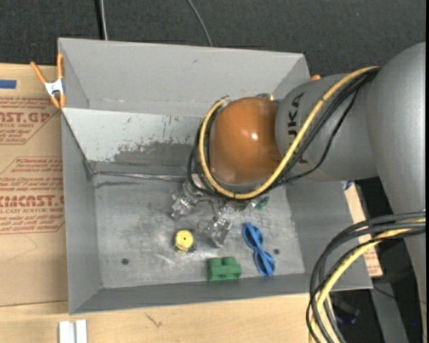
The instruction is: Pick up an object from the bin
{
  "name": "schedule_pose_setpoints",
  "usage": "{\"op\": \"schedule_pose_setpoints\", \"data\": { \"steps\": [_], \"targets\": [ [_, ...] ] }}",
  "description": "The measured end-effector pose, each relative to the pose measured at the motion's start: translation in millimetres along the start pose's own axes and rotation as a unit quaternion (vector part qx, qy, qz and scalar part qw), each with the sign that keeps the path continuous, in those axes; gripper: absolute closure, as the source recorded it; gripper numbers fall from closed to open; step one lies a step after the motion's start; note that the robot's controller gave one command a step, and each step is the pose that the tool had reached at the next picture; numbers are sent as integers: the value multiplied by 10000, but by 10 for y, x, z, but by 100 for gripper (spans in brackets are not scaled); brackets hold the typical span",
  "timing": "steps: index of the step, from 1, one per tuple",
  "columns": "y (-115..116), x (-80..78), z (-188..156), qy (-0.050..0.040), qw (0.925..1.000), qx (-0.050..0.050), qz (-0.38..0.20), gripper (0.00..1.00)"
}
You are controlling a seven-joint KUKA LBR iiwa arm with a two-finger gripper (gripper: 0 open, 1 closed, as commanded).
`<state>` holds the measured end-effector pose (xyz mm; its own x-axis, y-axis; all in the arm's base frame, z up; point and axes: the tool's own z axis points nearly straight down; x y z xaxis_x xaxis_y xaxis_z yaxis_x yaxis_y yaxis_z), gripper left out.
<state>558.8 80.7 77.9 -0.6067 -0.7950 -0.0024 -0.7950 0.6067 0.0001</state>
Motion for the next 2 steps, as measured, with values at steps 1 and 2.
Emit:
{"op": "schedule_pose_setpoints", "data": {
  "steps": [1, 2],
  "targets": [
    [-160, -133, 50, -3, 9947, -6, -1025, 0],
    [520, 229, -19, -47, 9752, 55, -2213, 0]
  ]
}}
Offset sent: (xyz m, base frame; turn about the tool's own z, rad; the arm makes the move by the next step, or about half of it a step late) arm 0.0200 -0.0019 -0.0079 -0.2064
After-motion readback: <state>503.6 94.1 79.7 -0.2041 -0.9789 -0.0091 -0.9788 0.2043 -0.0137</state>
